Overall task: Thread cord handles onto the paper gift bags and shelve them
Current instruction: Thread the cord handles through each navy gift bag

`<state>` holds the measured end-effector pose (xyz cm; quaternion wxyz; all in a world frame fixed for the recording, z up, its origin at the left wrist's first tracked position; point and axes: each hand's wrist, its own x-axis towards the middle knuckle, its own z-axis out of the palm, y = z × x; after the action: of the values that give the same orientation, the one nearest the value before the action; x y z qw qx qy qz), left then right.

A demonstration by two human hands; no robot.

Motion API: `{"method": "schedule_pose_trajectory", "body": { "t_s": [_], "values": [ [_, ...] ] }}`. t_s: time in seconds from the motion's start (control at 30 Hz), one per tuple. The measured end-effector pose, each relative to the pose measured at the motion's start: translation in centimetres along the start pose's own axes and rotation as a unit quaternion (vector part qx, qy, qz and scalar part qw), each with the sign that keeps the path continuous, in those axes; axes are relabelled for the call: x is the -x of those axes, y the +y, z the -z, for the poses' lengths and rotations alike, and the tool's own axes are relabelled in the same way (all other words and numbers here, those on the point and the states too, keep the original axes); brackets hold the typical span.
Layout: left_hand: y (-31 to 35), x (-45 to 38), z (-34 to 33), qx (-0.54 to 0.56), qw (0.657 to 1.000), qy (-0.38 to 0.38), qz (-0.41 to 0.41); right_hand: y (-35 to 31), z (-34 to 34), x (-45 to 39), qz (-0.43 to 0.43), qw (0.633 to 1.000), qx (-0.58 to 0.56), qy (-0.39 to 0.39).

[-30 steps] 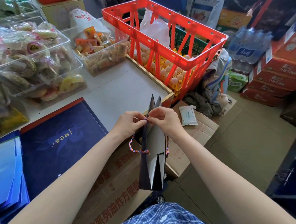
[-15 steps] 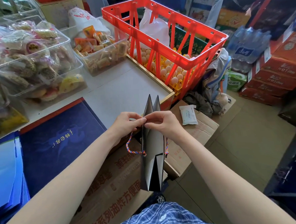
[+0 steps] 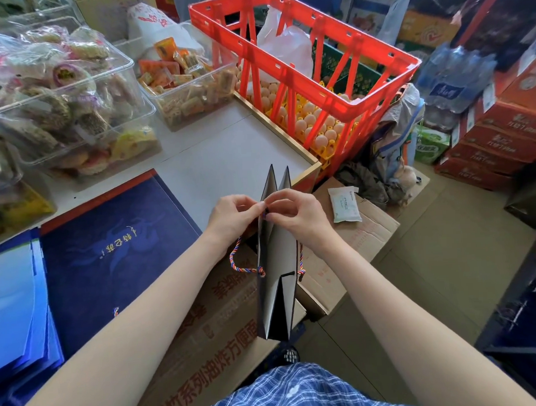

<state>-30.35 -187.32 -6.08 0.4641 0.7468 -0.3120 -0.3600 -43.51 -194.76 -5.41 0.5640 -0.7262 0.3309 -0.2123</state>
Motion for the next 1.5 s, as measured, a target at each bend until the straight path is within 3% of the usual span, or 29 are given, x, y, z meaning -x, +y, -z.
{"method": "schedule_pose_trajectory", "body": {
  "t_s": [0.1,0.2,0.37,0.53,0.63,0.73,0.9,1.0,1.13,1.27,1.5],
  "values": [
    [-0.3,0.3,-0.1,0.075,0.996,-0.037,0.026,0.1,-0.2,-0.1,0.013,1.000,0.015,0.008],
    [-0.6,0.5,0.0,-0.007,0.996,-0.091,0.004,0.3,-0.2,-0.2,0.015,0.999,0.037,0.014],
    [-0.6,-0.6,0.0,-0.140,0.989,-0.041,-0.012,0.6,0.0,-0.2,0.021,0.998,0.055,0.018],
    [-0.2,-1.0,-0.2,-0.123,0.992,-0.024,0.026,0.5,0.0,-0.2,0.024,0.994,0.099,0.028],
    [-0.1,-0.5,-0.5,0.011,0.996,-0.038,0.083,0.8,0.4,-0.1,0.010,0.991,0.116,0.064],
    [0.2,0.4,-0.8,0.210,0.962,-0.072,0.161,1.3,0.9,0.1,-0.011,0.988,0.129,0.080],
    [0.7,1.0,-0.5,0.338,0.907,-0.126,0.215,2.0,0.8,0.9,-0.008,0.988,0.142,0.056],
    [0.6,1.2,-0.6,0.365,0.892,-0.119,0.240,1.9,0.8,1.4,0.018,0.986,0.159,0.040],
    [0.5,1.2,-1.4,0.319,0.918,-0.082,0.222,1.8,0.5,1.6,0.044,0.983,0.175,0.046],
    [0.3,1.6,-1.2,0.272,0.938,-0.103,0.188,1.5,0.6,1.6,0.056,0.981,0.181,0.042],
    [-0.3,0.8,-1.1,0.047,0.990,-0.077,0.103,1.1,0.3,1.7,0.096,0.968,0.230,0.015]
  ]
}}
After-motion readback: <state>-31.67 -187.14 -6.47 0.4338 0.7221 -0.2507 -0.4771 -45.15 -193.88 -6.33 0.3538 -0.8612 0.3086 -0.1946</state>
